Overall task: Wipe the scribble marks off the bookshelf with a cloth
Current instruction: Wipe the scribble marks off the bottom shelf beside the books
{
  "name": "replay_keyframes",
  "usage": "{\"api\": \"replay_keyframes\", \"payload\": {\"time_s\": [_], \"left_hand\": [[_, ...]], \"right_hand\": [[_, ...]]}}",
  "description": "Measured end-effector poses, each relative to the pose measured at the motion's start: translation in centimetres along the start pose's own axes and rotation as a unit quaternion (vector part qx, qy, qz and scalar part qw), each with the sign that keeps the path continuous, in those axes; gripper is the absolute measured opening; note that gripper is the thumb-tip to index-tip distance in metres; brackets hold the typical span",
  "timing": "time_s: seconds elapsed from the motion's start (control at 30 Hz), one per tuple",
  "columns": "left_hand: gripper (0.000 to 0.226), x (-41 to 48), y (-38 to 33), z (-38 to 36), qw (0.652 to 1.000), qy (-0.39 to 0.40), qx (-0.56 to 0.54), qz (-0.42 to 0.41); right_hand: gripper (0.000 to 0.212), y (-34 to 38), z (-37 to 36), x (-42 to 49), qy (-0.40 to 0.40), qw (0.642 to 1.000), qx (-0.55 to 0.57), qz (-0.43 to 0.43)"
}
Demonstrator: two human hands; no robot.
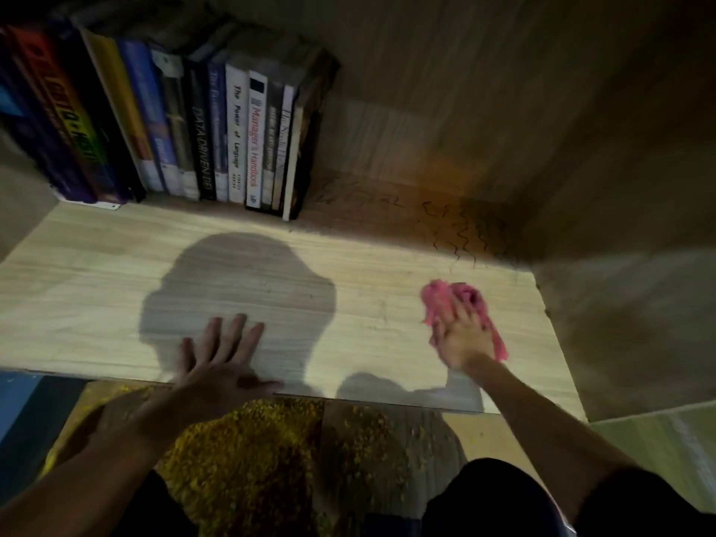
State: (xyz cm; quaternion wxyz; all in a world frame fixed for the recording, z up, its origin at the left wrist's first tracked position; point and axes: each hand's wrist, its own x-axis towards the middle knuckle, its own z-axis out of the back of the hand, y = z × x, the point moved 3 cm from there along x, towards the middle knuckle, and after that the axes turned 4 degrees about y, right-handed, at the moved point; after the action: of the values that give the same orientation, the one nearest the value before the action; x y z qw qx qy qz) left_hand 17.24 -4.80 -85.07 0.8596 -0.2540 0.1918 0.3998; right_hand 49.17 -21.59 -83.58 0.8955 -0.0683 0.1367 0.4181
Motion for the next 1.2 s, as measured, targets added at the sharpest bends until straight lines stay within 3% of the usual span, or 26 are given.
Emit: {"api": "replay_keyframes", "payload": {"time_s": [0.07,0.13,0.17,0.23,0.3,0.37,0.43,0.53,0.6,0.67,0.7,0.8,0.83,0.9,1.0,1.07,1.17,1.2], "left_hand": [[0.151,0.0,0.1,0.4,1.0,0.015,0.004,-0.001],[0.151,-0.1,0.1,0.4,1.0,0.028,0.012,-0.006],[0.152,0.0,0.1,0.5,0.999,0.029,0.015,-0.011],[0.154,-0.1,0.0,0.5,0.999,0.038,0.015,-0.011],[0.154,-0.1,-0.1,0.7,0.999,0.04,0.025,-0.009],[0.152,0.0,0.1,0.6,0.998,0.043,0.031,-0.014],[0.151,0.1,0.2,0.5,0.999,0.037,0.021,-0.02],[0.147,0.4,0.5,-0.2,0.999,0.01,0.019,-0.024],[0.146,0.6,0.6,-0.3,1.0,0.009,0.016,-0.021],[0.146,0.5,0.5,-0.3,0.999,0.025,0.016,-0.023],[0.146,0.6,0.4,-0.2,0.999,0.027,0.019,-0.023],[0.147,0.3,0.3,-0.1,0.999,0.02,0.025,-0.019],[0.148,0.3,0.3,0.0,0.999,0.015,0.025,-0.02],[0.149,0.3,0.2,0.1,0.999,0.015,0.027,-0.019],[0.15,0.4,0.3,0.1,0.999,0.01,0.026,-0.022],[0.149,0.4,0.3,-0.1,0.999,0.004,0.027,-0.026],[0.149,0.5,0.5,-0.4,0.999,-0.002,0.024,-0.029],[0.149,0.5,0.5,-0.4,0.999,-0.001,0.023,-0.033]], "right_hand": [[0.057,0.7,0.5,1.3,0.018,0.985,0.101,-0.139],[0.058,5.8,0.5,0.9,0.03,0.981,0.103,-0.164],[0.057,8.8,-0.1,0.5,0.023,0.99,0.077,-0.119],[0.055,14.3,-1.3,-2.1,0.026,0.997,0.018,0.069],[0.052,15.5,-2.0,-5.1,0.067,0.966,0.003,0.251],[0.051,11.9,-1.8,-4.9,0.046,0.945,-0.01,0.322],[0.06,6.1,-1.1,-2.6,-0.031,0.969,-0.062,0.237],[0.06,-0.1,-0.4,0.9,0.018,1.0,0.013,0.003],[0.055,1.3,-0.1,2.0,0.025,0.993,0.062,-0.1],[0.058,5.6,-0.5,1.2,0.015,0.989,0.079,-0.121],[0.06,8.5,-0.8,0.1,0.011,0.994,0.067,-0.08],[0.051,15.1,-3.1,-4.8,0.025,0.98,0.071,0.185],[0.051,15.5,-3.5,-6.7,0.031,0.962,0.062,0.264],[0.051,12.5,-3.6,-7.6,0.012,0.943,0.006,0.333],[0.062,5.5,-2.1,-3.8,0.008,0.967,-0.062,0.247],[0.068,2.6,-1.1,-0.7,0.012,0.995,-0.027,0.098],[0.058,5.6,-0.3,0.8,0.024,0.987,0.081,-0.139],[0.058,8.1,-0.4,0.6,0.025,0.982,0.093,-0.165]]}}
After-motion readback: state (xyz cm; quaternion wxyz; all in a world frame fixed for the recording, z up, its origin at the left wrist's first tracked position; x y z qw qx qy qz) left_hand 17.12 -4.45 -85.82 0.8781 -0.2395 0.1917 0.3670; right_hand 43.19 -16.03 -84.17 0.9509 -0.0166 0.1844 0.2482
